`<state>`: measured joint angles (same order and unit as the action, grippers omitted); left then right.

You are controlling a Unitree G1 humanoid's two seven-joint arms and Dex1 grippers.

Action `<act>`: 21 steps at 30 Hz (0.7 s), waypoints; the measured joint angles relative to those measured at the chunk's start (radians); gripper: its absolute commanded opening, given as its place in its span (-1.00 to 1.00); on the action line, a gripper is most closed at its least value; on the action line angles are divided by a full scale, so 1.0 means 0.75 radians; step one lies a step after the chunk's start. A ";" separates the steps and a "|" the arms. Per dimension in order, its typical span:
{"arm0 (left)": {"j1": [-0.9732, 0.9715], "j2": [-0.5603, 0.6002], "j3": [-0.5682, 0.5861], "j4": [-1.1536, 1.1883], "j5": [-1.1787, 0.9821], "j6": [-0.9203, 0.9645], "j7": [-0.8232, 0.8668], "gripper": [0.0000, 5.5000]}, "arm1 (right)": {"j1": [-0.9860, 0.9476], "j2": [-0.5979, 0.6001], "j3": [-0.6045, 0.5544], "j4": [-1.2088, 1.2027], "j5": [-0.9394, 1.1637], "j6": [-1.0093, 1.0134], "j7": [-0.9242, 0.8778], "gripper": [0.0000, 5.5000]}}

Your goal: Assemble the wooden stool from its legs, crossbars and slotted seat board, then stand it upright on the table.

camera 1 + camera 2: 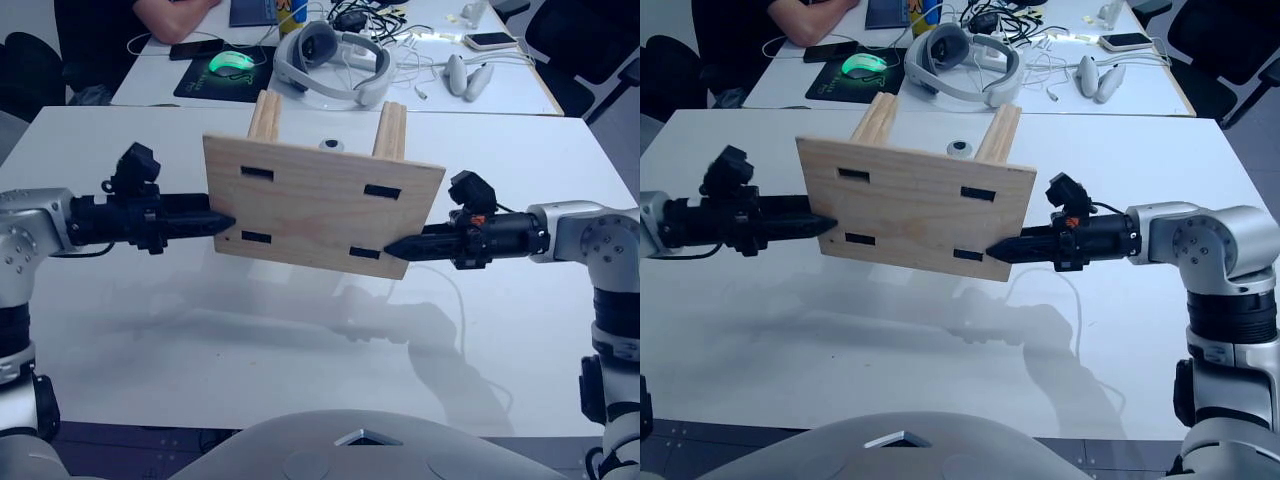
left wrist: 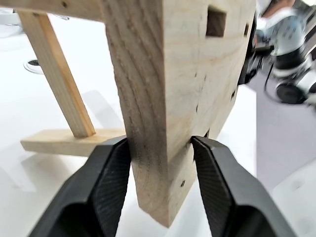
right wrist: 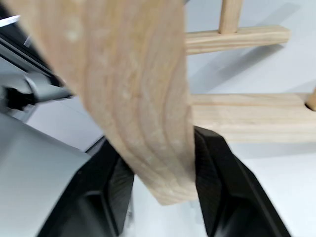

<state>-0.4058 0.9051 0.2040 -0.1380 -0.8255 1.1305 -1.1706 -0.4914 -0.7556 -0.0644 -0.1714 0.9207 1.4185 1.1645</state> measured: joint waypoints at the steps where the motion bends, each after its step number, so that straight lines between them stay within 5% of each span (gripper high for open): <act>1: -0.040 -0.005 0.007 0.032 -0.022 0.062 0.015 -0.29 | -0.028 0.012 -0.014 0.025 0.021 0.044 -0.010 -0.45; 10: -0.505 -0.148 0.082 0.524 -0.108 0.510 0.221 -0.34 | -0.440 0.105 0.053 0.594 0.221 0.248 -0.145 -0.51; 14: -0.605 -0.212 0.080 0.724 -0.031 0.478 0.306 -0.34 | -0.599 0.159 0.095 0.890 0.249 0.250 -0.261 -0.51; 19: -0.665 -0.248 0.058 0.855 0.058 0.345 0.324 -0.34 | -0.683 0.260 -0.052 1.134 0.192 0.246 -0.403 -0.51; 21: -0.680 -0.258 0.058 0.924 0.071 0.312 0.324 -0.16 | -0.704 0.287 -0.095 1.176 0.173 0.240 -0.451 -0.51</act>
<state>-0.9156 0.7119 0.2478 0.5551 -0.7725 1.3641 -0.9280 -1.0196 -0.5406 -0.1356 0.7108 1.0506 1.5985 0.8263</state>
